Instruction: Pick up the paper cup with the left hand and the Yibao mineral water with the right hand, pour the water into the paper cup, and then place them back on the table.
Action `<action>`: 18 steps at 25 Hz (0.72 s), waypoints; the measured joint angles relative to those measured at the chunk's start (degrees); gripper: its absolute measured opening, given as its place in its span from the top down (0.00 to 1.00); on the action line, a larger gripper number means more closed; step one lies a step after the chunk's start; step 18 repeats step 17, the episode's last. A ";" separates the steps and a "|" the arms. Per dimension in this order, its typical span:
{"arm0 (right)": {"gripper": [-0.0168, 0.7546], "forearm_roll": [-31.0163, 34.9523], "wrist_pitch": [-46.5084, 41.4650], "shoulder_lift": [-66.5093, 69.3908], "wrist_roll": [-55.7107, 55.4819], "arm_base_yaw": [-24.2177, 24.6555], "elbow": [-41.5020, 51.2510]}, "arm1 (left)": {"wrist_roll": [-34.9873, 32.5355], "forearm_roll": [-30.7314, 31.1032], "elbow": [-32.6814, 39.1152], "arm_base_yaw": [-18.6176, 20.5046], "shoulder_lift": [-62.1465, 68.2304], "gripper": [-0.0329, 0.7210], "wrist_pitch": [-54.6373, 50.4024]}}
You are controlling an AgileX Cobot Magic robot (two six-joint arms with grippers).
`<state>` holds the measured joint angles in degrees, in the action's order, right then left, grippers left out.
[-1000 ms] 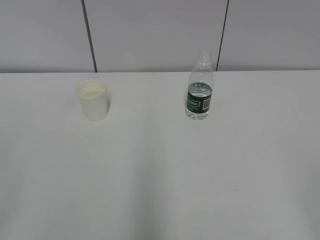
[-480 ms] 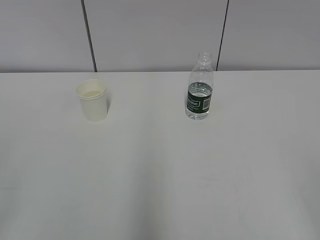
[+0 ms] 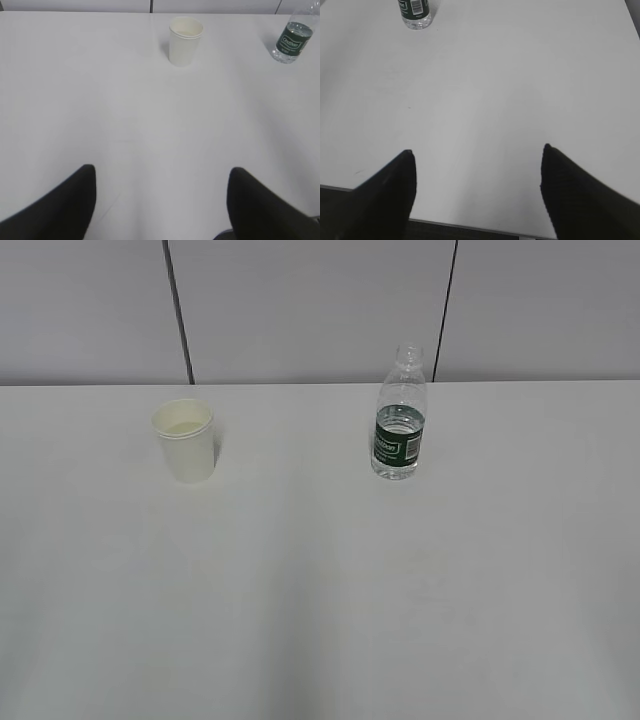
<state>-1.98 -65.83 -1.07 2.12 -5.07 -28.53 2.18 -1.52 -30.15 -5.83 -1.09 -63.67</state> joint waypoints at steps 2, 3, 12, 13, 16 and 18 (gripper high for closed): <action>0.24 0.00 0.00 0.00 0.00 0.00 0.00 | 0.00 0.00 0.00 0.00 0.00 0.30 0.00; 0.24 0.00 0.00 0.00 0.00 0.00 0.00 | 0.00 0.00 0.00 0.00 0.00 0.30 0.00; 0.24 0.00 0.00 0.00 0.00 0.00 0.00 | 0.00 0.00 0.00 0.00 0.00 0.30 0.00; 0.24 0.00 0.00 0.00 0.00 0.00 0.00 | 0.00 0.00 0.00 0.00 0.00 0.30 0.00; 0.24 0.00 0.00 0.00 0.00 0.00 0.00 | 0.00 0.00 0.00 0.00 0.00 0.30 0.00; 0.24 0.00 0.00 0.00 0.00 0.00 0.00 | 0.00 0.00 0.00 0.00 0.00 0.30 0.00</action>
